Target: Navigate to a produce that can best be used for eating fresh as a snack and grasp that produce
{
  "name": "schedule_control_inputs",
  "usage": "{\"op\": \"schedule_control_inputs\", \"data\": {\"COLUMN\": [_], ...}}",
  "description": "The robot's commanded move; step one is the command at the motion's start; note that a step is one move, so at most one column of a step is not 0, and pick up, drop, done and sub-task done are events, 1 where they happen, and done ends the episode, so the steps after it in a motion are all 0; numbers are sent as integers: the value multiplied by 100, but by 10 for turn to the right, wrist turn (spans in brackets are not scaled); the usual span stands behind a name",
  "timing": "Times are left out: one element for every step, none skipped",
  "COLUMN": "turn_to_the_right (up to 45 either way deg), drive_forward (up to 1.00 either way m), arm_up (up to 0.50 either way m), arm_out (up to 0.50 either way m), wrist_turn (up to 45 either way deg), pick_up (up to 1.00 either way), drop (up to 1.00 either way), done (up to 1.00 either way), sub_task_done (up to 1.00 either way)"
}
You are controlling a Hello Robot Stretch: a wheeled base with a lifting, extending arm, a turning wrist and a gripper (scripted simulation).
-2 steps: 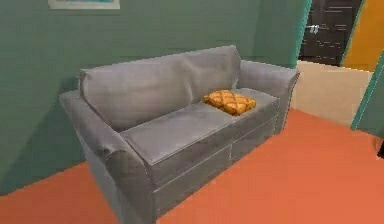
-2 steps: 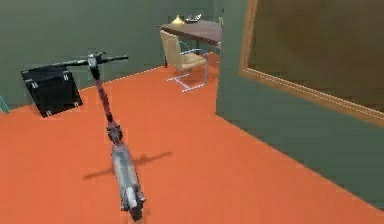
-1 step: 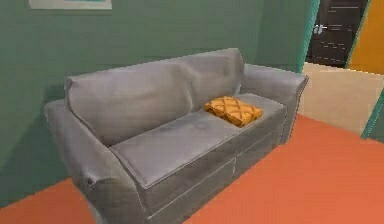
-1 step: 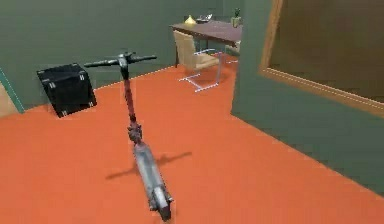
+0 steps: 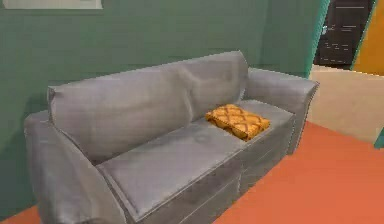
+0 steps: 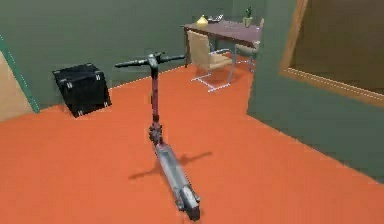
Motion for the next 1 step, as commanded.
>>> {"op": "schedule_control_inputs", "data": {"turn_to_the_right": [360], "drive_forward": [0], "arm_up": [0], "arm_out": [0], "wrist_turn": [0], "pick_up": [0], "drop": [0], "done": [0], "sub_task_done": [0]}}
